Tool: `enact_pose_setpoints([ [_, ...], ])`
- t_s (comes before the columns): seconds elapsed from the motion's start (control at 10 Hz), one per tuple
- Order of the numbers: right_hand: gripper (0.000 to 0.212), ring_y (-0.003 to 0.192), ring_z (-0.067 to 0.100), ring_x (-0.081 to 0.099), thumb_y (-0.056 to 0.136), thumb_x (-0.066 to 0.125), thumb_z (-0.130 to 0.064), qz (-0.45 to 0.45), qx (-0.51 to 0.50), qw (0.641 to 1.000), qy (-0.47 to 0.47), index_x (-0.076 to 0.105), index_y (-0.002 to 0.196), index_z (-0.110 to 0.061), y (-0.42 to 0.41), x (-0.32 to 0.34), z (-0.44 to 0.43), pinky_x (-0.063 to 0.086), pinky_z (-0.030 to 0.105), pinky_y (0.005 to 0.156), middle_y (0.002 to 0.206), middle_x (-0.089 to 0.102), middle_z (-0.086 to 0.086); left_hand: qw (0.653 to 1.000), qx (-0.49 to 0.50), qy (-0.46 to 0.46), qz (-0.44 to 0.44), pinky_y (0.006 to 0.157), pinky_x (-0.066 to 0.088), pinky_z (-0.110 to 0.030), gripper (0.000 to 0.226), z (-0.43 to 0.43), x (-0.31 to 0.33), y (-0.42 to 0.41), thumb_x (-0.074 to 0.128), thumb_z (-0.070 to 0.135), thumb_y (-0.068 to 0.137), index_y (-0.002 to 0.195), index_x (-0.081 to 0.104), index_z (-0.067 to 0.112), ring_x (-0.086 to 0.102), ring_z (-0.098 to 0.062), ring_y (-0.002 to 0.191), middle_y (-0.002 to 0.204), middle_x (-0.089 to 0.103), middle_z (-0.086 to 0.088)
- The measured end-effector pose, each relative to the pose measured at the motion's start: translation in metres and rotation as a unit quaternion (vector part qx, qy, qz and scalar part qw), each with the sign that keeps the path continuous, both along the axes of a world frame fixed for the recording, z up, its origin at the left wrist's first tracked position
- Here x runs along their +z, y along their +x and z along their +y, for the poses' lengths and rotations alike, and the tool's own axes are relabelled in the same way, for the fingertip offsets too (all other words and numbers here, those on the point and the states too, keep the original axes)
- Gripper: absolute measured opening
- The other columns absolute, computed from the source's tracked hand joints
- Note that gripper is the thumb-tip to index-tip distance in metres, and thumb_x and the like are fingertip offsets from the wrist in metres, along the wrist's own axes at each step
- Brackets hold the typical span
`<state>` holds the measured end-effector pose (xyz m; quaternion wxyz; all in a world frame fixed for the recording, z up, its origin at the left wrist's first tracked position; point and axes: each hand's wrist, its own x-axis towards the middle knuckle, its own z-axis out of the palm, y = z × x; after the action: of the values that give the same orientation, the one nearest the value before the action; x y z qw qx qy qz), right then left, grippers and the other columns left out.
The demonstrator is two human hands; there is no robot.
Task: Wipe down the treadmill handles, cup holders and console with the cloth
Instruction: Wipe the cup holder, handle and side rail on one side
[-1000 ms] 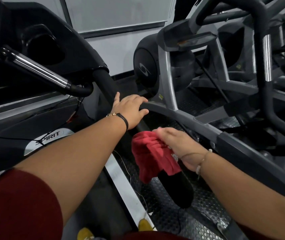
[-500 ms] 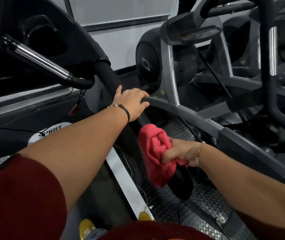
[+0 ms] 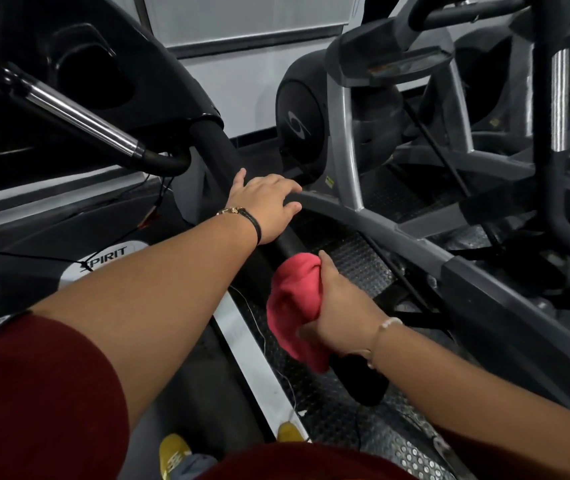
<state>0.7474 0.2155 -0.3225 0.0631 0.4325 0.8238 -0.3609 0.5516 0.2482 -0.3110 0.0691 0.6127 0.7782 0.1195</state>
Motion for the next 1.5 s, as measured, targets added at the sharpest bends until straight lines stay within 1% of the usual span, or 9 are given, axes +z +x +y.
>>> enact_pose_setpoints([
  [0.1, 0.144, 0.142, 0.020, 0.023, 0.057, 0.086, -0.040, -0.006, 0.091, 0.996, 0.001, -0.025, 0.145, -0.019, 0.033, 0.004, -0.008, 0.022, 0.026, 0.114, 0.158, 0.006, 0.006, 1.000, -0.005, -0.004, -0.002, 0.115, -0.002, -0.047, 0.036, -0.001, 0.001, -0.001, 0.039, 0.041, 0.096, 0.131, 0.046, 0.034, 0.038, -0.016, 0.131, 0.139, 0.045, 0.009],
  [0.3, 0.151, 0.112, 0.011, 0.052, 0.046, 0.083, -0.040, -0.038, 0.097, 0.989, -0.105, -0.040, 0.133, -0.039, 0.073, 0.004, -0.008, 0.046, 0.017, 0.089, 0.135, 0.042, 0.000, 1.000, -0.007, -0.009, -0.005, 0.115, -0.003, -0.047, 0.036, -0.001, 0.001, -0.001, 0.037, 0.042, 0.097, 0.131, 0.045, 0.035, 0.037, -0.015, 0.132, 0.140, 0.043, 0.010],
  [0.5, 0.125, 0.102, 0.032, 0.066, 0.038, 0.087, -0.008, 0.026, -0.020, 0.925, -0.378, 0.017, 0.140, -0.019, 0.052, 0.000, 0.018, 0.051, 0.059, 0.085, 0.112, 0.066, 0.017, 1.000, 0.001, -0.009, 0.006, 0.115, -0.002, -0.048, 0.036, 0.000, 0.001, 0.001, 0.038, 0.044, 0.096, 0.130, 0.045, 0.037, 0.037, -0.015, 0.132, 0.140, 0.044, 0.010],
  [0.6, 0.111, 0.102, 0.022, 0.064, 0.040, 0.086, -0.013, 0.086, -0.044, 0.955, -0.281, 0.030, 0.136, -0.014, 0.049, -0.001, 0.003, 0.053, 0.043, 0.091, 0.111, 0.066, 0.007, 1.000, 0.000, -0.008, 0.008, 0.115, -0.001, -0.048, 0.036, -0.001, 0.001, 0.002, 0.038, 0.044, 0.096, 0.131, 0.046, 0.036, 0.038, -0.015, 0.132, 0.140, 0.044, 0.009],
  [0.8, 0.131, 0.137, 0.014, 0.027, 0.056, 0.077, -0.046, 0.036, 0.123, 0.992, 0.014, -0.022, 0.141, -0.036, 0.083, -0.005, -0.031, 0.023, 0.022, 0.113, 0.152, 0.010, -0.001, 1.000, -0.006, -0.008, 0.007, 0.115, -0.001, -0.048, 0.035, -0.003, 0.002, 0.001, 0.038, 0.041, 0.097, 0.130, 0.047, 0.034, 0.037, -0.015, 0.132, 0.139, 0.045, 0.009],
  [1.0, 0.109, 0.125, 0.004, 0.044, 0.086, 0.062, -0.018, -0.015, 0.173, 0.985, 0.006, -0.030, 0.133, -0.052, 0.099, -0.014, -0.003, 0.028, 0.004, 0.100, 0.146, 0.035, 0.000, 1.000, -0.012, -0.009, 0.012, 0.115, -0.001, -0.048, 0.035, -0.005, 0.000, 0.000, 0.038, 0.041, 0.097, 0.131, 0.047, 0.034, 0.036, -0.015, 0.133, 0.139, 0.045, 0.009],
  [1.1, 0.109, 0.084, 0.019, 0.061, 0.082, 0.056, -0.011, -0.097, 0.210, 0.973, 0.004, -0.035, 0.135, -0.039, 0.089, -0.002, 0.012, 0.045, 0.020, 0.077, 0.094, 0.064, 0.007, 1.000, -0.010, -0.003, 0.010, 0.115, 0.000, -0.048, 0.035, -0.005, 0.000, 0.001, 0.038, 0.040, 0.097, 0.130, 0.047, 0.034, 0.036, -0.015, 0.132, 0.139, 0.046, 0.009],
  [1.2, 0.121, 0.078, 0.031, 0.064, 0.069, 0.061, -0.002, -0.146, 0.183, 0.966, -0.109, -0.029, 0.138, -0.044, 0.078, 0.008, 0.026, 0.056, 0.039, 0.068, 0.089, 0.063, 0.013, 1.000, -0.008, -0.001, 0.010, 0.115, 0.000, -0.048, 0.035, -0.005, 0.001, 0.001, 0.038, 0.040, 0.097, 0.131, 0.046, 0.035, 0.037, -0.016, 0.132, 0.140, 0.045, 0.009],
  [1.5, 0.118, 0.059, -0.010, 0.046, 0.074, 0.065, 0.001, -0.062, 0.082, 0.984, -0.144, -0.027, 0.144, -0.016, 0.071, 0.013, -0.008, 0.039, 0.005, 0.052, 0.102, 0.035, -0.007, 1.000, -0.010, -0.006, 0.011, 0.115, -0.001, -0.048, 0.035, -0.005, 0.000, 0.001, 0.037, 0.040, 0.097, 0.131, 0.046, 0.034, 0.036, -0.016, 0.133, 0.141, 0.044, 0.008],
])
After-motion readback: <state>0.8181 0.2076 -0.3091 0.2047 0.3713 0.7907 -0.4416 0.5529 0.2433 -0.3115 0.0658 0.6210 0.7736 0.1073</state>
